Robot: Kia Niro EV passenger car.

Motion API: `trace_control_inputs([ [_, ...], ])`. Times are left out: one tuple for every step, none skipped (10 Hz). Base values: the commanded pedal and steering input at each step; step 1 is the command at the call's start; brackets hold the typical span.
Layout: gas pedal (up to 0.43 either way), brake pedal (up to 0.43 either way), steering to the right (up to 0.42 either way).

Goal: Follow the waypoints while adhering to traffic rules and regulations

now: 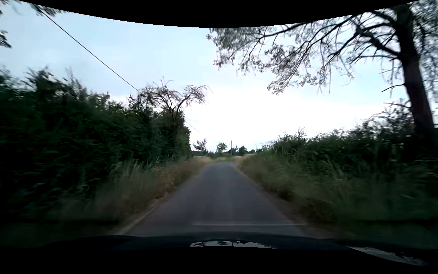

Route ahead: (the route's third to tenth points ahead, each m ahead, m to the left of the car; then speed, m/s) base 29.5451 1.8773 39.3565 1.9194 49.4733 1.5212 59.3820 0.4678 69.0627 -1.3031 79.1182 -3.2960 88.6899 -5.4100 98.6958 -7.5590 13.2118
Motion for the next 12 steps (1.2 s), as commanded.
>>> trace_control_inputs([
  [0.169, 0.0, -0.013],
  [0.169, 0.0, -0.013],
  [0.169, 0.0, -0.013],
  [0.169, 0.0, -0.013],
  [0.169, 0.0, -0.013],
  [0.169, 0.0, -0.013],
  [0.169, 0.0, -0.013],
  [0.169, 0.0, -0.012],
  [0.169, 0.0, -0.01],
  [0.169, 0.0, -0.007],
  [0.169, 0.0, -0.004],
  [0.169, 0.0, -0.004],
])
